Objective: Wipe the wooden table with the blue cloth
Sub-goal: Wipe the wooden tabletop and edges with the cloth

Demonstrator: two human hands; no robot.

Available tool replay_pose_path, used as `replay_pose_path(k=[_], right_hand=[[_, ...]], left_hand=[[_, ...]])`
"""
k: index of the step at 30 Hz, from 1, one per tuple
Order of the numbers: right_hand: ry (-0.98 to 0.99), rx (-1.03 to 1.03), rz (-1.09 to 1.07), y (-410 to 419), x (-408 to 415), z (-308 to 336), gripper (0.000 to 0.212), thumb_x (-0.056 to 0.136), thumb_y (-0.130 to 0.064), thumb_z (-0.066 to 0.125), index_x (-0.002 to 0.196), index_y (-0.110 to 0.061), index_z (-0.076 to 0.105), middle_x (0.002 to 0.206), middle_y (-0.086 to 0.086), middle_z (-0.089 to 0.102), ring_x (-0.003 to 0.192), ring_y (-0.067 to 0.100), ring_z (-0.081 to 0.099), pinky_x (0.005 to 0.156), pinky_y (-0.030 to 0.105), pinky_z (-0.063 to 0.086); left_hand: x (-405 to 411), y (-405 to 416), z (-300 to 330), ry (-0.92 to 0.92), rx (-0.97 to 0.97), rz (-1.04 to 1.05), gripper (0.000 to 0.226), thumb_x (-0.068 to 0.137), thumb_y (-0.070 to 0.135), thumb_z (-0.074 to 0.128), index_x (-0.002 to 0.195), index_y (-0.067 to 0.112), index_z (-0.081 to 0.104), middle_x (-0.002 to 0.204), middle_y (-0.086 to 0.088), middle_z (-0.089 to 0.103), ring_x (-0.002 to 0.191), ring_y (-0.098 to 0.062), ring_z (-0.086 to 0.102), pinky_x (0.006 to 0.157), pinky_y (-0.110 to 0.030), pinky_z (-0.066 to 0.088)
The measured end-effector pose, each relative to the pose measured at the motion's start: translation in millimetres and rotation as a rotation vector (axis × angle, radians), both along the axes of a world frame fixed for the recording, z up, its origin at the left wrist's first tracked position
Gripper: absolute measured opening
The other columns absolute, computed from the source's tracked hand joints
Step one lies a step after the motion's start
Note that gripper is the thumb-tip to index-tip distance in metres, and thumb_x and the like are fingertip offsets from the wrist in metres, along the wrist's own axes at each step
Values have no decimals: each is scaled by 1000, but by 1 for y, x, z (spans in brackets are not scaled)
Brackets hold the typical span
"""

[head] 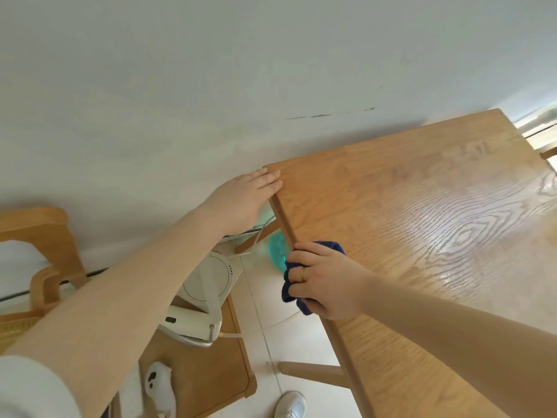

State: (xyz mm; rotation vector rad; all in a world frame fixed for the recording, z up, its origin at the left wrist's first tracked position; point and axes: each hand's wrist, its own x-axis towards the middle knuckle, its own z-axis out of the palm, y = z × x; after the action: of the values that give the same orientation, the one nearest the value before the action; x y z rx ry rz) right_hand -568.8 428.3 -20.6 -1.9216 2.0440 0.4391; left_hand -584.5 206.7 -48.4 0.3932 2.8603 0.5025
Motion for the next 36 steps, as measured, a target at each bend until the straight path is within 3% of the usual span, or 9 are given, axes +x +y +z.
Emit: replay_pose_path(k=[2,7,11,15,19,22,26,30,36], right_hand=[[27,44,4,-14,-15,-2,16,73,-29,57,79,-26,72,80,-9,67,97,22,57,107,38,21],[114,-18,-128,-62,-46,-13,30,72,-26,41,73,-21,71,75,-6,67,91,25,56,102,42,36],[61,-132,-257,-17,6,-10,24,73,-24,46,76,-23,70,85,-8,67,106,26,54,105,41,29],[-75,-88,-261,41,68,-3,11,67,-25,57,70,-26,67,77,-12,63,101,22,57,102,37,28],[-32,-54,-221,40,51,-5,21,71,-29,45,67,-26,66,74,-14,63,98,17,56,96,33,25],[43,-175,-305,18,36,-17,26,70,-29,42,65,-25,67,69,-13,62,98,18,56,89,34,25],[33,-265,-399,39,65,-13,28,70,-28,42,69,-26,70,75,-15,65,104,19,56,89,34,28],[-32,-198,-348,107,139,-7,9,65,-30,58,67,-26,66,74,-15,63,104,19,56,91,33,29],[58,-158,-314,111,144,-15,6,60,-31,67,65,-27,67,70,-13,62,92,18,59,83,36,29]], left_hand=[[1,6,1,41,4,45,63,92,-3,30,149,16,13,159,0,3,146,-16,3,118,-30,10],[1,7,6,45,-3,50,61,93,-3,30,149,15,15,159,-1,4,146,-16,6,117,-28,12],[6,13,2,56,24,82,60,92,-2,33,149,13,18,158,-2,7,146,-18,6,117,-32,12],[9,31,12,40,-38,189,58,92,2,37,147,10,20,158,-6,8,146,-23,3,117,-38,9],[26,49,21,-48,26,303,63,89,4,42,147,11,19,158,-8,-6,145,-28,-6,118,-41,5],[54,63,23,10,207,232,66,87,2,43,148,16,22,159,-2,3,146,-20,1,118,-32,8],[93,89,37,-117,470,257,57,88,0,43,142,19,38,153,4,25,140,-10,24,99,-7,14],[122,121,32,-93,349,160,44,90,0,41,125,19,60,152,-2,29,141,-17,22,112,-27,19],[137,147,17,-33,97,135,51,92,2,39,139,23,43,155,-4,22,145,-23,8,115,-33,11]])
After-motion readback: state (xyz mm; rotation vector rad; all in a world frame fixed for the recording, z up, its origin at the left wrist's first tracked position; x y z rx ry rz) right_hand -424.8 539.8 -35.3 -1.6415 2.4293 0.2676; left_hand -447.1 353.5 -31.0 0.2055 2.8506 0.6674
